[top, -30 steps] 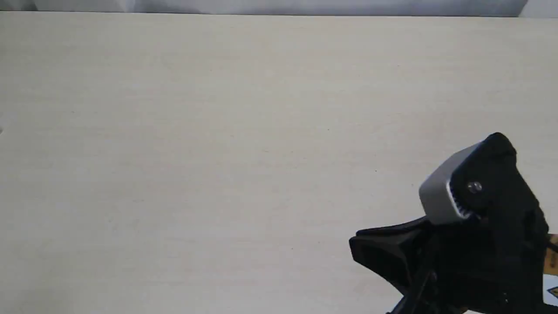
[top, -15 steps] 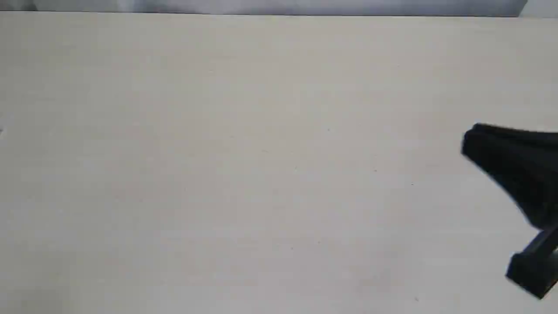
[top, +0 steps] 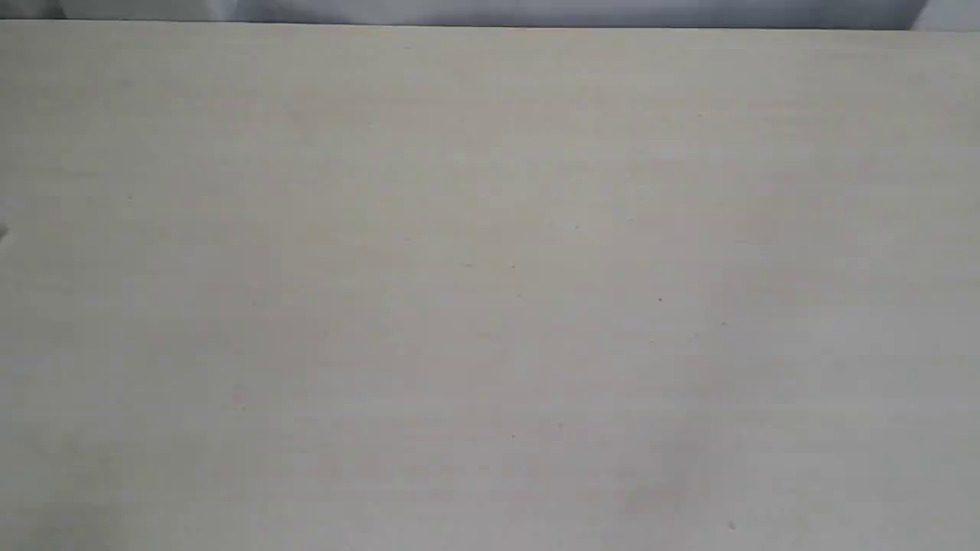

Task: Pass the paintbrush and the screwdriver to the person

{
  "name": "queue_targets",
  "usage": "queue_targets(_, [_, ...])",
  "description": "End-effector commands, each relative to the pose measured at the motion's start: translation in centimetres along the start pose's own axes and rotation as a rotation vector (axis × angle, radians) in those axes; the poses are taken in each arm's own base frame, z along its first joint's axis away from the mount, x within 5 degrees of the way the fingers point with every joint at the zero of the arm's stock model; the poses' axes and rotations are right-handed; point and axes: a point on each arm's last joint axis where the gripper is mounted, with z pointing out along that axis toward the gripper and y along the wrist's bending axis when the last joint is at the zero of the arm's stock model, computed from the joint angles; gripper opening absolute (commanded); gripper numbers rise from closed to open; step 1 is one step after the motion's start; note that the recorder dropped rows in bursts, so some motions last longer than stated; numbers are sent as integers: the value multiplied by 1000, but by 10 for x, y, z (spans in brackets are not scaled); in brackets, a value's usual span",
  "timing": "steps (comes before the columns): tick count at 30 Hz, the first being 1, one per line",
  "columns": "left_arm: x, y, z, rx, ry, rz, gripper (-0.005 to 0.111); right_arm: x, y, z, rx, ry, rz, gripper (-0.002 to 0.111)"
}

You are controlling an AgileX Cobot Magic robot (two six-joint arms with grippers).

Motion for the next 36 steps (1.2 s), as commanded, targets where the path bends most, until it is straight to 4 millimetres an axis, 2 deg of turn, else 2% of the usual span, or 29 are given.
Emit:
queue_targets(1, [0, -1, 0, 10, -6, -5, 0, 7, 0, -10, 46, -7, 10, 5])
queue_targets(3, [0, -1, 0, 10, -6, -5, 0, 10, 2, -12, 33, -39, 15, 5])
queue_targets(15, [0, -1, 0, 10, -6, -5, 0, 47, 0, 11, 26, -48, 28, 5])
queue_targets(22, [0, -1, 0, 10, -6, -5, 0, 44, 0, 10, 26, -78, 35, 5])
queue_targets(29, [0, -1, 0, 9, -7, -1, 0, 36, -1, 9, 45, -173, -54, 5])
queue_targets(36, [0, -1, 0, 9, -7, -1, 0, 35, -1, 9, 53, -178, -127, 5])
